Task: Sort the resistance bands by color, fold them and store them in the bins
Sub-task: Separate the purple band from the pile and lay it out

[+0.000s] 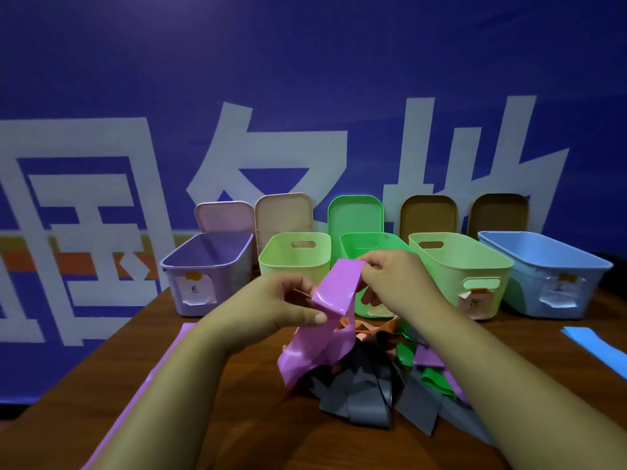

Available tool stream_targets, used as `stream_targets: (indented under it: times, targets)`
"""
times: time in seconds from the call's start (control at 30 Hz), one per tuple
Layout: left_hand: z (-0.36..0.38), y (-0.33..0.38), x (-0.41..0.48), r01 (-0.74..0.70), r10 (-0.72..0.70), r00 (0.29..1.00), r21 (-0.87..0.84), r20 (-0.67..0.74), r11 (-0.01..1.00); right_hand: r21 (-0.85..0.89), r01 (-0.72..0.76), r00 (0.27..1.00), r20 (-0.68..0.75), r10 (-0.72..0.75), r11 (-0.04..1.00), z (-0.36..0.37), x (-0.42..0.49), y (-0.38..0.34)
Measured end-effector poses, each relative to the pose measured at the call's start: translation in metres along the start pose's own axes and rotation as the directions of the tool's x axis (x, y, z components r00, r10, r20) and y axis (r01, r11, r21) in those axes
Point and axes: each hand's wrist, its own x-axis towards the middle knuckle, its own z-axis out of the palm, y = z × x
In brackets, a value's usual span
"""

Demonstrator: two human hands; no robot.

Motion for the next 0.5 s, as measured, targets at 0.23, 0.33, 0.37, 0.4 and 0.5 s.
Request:
stream_targets:
  times: [0.23,0.33,0.37,0.4,0.5]
  targets:
    - [-0.006,0.013,-0.005,-0.069,0.069,0.965,0.011,-0.253,0.998,-0.081,0.004,0.991,0.136,0.007,0.997,0.010,-0.003,0.000]
    - [-0.012,0.023,-0.003,-0.103,0.093,0.935,-0.013,-0.343,0.995,-0.155,0.082,0.961,0.273,-0.037,0.984,0.010,-0.007,-0.006]
    - [-0.014,0.026,-0.001,-0.117,0.105,0.926,-0.010,-0.364,0.993,-0.200,0.130,0.958,0.277,-0.071,0.971,0.008,-0.008,-0.009]
    - [-0.016,0.030,0.000,-0.130,0.116,0.918,-0.010,-0.379,0.991,-0.218,0.178,0.956,0.268,-0.117,0.960,0.007,-0.008,-0.014]
    - [-0.021,0.043,0.004,-0.160,0.156,0.899,0.024,-0.410,0.987,-0.063,0.225,0.957,0.202,-0.208,0.972,-0.001,-0.012,-0.038]
